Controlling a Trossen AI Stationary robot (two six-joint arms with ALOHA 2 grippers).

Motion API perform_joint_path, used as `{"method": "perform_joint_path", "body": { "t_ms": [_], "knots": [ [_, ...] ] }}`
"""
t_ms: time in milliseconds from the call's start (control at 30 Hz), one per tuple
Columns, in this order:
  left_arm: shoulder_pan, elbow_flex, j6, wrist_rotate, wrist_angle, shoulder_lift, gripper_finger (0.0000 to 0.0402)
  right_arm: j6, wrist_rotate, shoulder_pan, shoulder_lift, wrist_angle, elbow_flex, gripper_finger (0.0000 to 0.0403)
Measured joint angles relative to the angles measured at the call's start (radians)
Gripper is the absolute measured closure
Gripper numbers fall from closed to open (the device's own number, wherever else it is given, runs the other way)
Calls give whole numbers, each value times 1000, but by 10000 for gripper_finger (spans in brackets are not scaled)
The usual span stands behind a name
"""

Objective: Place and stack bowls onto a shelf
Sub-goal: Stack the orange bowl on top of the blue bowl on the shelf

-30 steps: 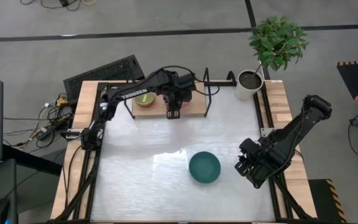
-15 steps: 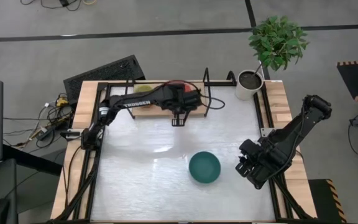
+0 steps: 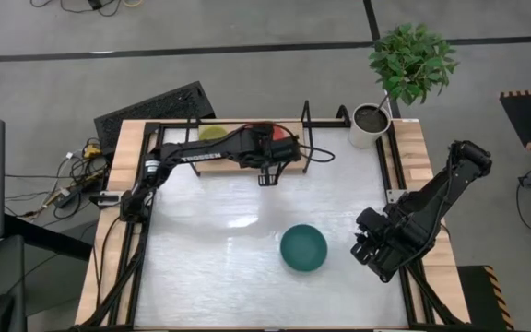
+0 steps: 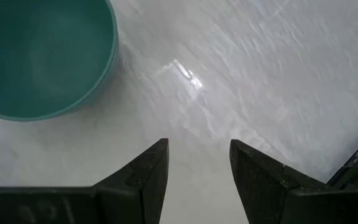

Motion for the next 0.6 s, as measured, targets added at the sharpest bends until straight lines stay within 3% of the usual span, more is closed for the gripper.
{"method": "perform_joint_path", "body": {
  "t_ms": [400,600],
  "knots": [
    [5,-183,-15,-60,103,3,401,1,-1,0,0,0,0,207],
    [-7,-165,-26,-139,91,3,401,1,-1,0,0,-3,0,207]
  ]
}}
